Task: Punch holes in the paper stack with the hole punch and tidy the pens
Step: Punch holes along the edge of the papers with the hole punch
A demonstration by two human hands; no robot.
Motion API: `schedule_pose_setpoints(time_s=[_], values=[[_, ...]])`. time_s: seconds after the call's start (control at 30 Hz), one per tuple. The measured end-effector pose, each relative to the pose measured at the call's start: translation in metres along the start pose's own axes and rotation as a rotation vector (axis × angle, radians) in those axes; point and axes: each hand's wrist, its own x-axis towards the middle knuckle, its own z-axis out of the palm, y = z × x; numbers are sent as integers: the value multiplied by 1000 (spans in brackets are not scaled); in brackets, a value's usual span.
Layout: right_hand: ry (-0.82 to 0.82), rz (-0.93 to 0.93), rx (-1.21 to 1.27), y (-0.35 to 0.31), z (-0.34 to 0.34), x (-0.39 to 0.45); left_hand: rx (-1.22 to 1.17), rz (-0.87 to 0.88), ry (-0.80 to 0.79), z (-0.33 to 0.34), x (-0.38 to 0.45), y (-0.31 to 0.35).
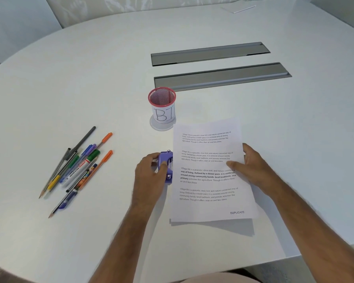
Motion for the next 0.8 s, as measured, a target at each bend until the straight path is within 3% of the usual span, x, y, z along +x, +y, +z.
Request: schedule_pose_setpoints(time_s=[0.8], values=[[-57,-30,85,-1,-9,-7,32,-4,5,2,3,0]])
